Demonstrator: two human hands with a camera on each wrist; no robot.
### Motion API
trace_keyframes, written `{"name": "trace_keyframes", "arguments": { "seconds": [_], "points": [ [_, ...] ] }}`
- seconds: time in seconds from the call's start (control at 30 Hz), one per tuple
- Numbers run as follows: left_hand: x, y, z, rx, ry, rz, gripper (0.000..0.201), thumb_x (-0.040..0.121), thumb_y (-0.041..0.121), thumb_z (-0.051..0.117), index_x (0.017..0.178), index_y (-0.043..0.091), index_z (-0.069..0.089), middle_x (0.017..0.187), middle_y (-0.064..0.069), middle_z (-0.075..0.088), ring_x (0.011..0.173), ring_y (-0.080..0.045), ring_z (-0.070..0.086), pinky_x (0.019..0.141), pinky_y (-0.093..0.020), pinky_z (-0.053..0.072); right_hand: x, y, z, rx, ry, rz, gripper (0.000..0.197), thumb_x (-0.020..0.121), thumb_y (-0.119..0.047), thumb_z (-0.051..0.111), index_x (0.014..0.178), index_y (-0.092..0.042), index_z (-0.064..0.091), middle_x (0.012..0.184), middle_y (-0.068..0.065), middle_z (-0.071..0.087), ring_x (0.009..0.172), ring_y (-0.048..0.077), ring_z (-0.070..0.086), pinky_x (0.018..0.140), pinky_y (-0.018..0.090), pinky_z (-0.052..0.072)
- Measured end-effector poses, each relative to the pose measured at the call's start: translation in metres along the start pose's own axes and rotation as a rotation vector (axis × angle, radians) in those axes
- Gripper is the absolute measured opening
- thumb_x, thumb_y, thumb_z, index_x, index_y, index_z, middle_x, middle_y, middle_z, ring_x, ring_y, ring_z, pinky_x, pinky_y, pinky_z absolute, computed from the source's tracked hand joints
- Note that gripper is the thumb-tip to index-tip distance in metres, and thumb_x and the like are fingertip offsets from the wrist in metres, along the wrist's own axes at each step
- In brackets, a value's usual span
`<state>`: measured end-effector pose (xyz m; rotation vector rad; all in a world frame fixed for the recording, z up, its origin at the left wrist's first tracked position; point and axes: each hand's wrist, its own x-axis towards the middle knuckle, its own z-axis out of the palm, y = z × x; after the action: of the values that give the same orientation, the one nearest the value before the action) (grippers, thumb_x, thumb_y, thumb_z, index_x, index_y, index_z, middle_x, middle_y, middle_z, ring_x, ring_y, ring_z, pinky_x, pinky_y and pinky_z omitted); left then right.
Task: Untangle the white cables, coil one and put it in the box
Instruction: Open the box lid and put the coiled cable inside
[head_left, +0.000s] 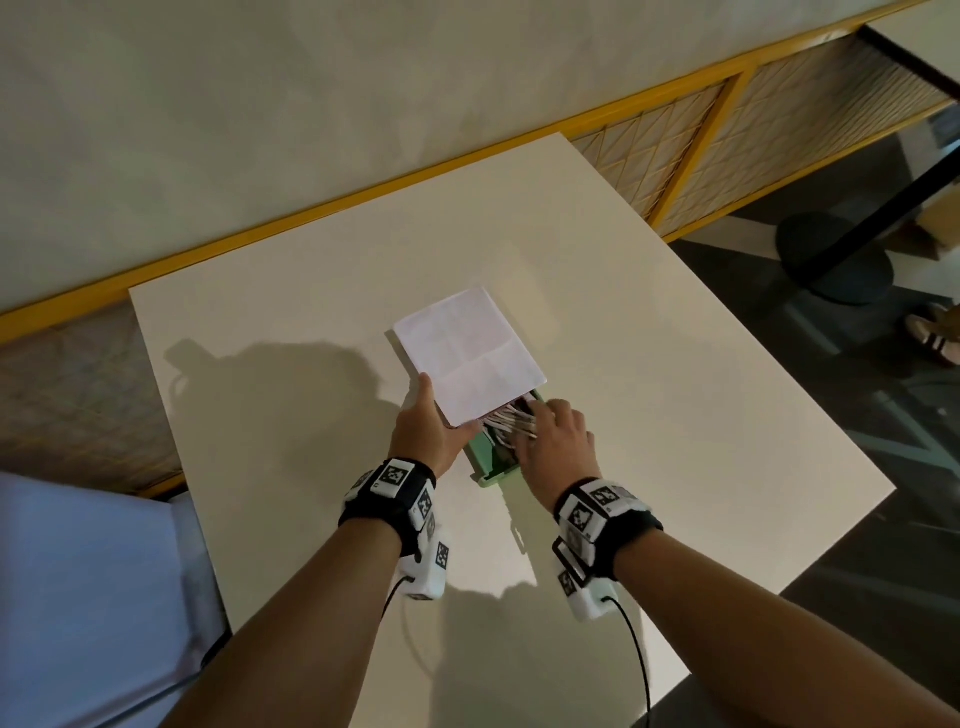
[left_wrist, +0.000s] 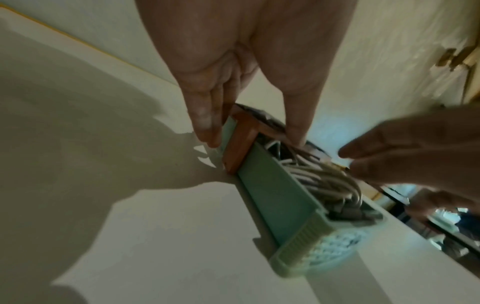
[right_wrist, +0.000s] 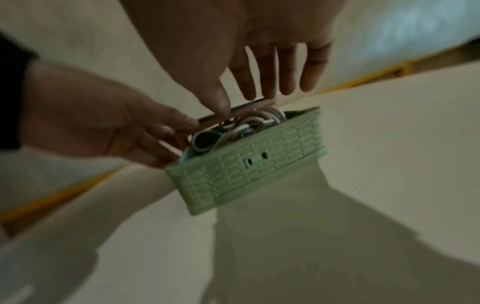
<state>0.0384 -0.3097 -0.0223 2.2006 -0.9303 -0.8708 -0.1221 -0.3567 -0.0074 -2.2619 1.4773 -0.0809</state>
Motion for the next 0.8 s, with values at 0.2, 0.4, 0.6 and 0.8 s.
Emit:
{"name": "trace_keyframes", "arguments": {
  "seconds": [0.2, 0.4, 0.6, 0.8],
  "points": [
    [0.0, -0.002, -0.023, 0.168, 0.032, 0.164, 0.058, 0.094, 0.021, 0.05, 0.147, 0.01, 0.028, 0.154, -0.018, 0.027, 0.143, -0.029, 0.027, 0.114, -0.033, 0.024, -0.011, 0.013, -0.012, 0.442, -0.055, 0.443, 0.054, 0.093, -0.024, 0.048, 0.139, -0.001, 0.03, 0.138, 0.019, 0.045, 0.126, 0.033, 0.043, 0.1, 0.035, 0.036],
    [-0.007, -0.001, -0.027, 0.344, -0.147, 0.261, 0.043, 0.098, 0.013, 0.038, 0.138, -0.001, 0.041, 0.153, -0.021, 0.029, 0.138, -0.03, 0.035, 0.109, -0.035, 0.03, 0.0, -0.01, -0.007, 1.04, -0.118, 0.788, 0.017, 0.087, -0.005, 0.043, 0.071, -0.008, 0.049, 0.083, 0.019, 0.057, 0.079, 0.033, 0.057, 0.076, 0.043, 0.051],
    [-0.003, 0.0, -0.025, 0.125, -0.044, 0.136, 0.042, 0.094, 0.023, 0.052, 0.133, 0.006, 0.053, 0.142, -0.016, 0.048, 0.125, -0.027, 0.053, 0.102, -0.024, 0.035, 0.006, -0.022, -0.014, 1.336, -0.078, 0.873, 0.025, 0.087, 0.008, 0.036, 0.069, -0.006, 0.047, 0.069, 0.011, 0.049, 0.062, 0.026, 0.054, 0.065, 0.035, 0.05],
    [-0.003, 0.002, -0.024, 0.244, -0.061, 0.164, 0.042, 0.092, 0.015, 0.053, 0.132, 0.004, 0.053, 0.146, -0.015, 0.044, 0.124, -0.031, 0.053, 0.104, -0.027, 0.035, 0.015, -0.026, -0.007, 1.395, -0.093, 0.837, 0.031, 0.086, 0.011, 0.028, 0.081, -0.009, 0.051, 0.075, 0.012, 0.055, 0.064, 0.026, 0.055, 0.066, 0.034, 0.051]
  ]
}}
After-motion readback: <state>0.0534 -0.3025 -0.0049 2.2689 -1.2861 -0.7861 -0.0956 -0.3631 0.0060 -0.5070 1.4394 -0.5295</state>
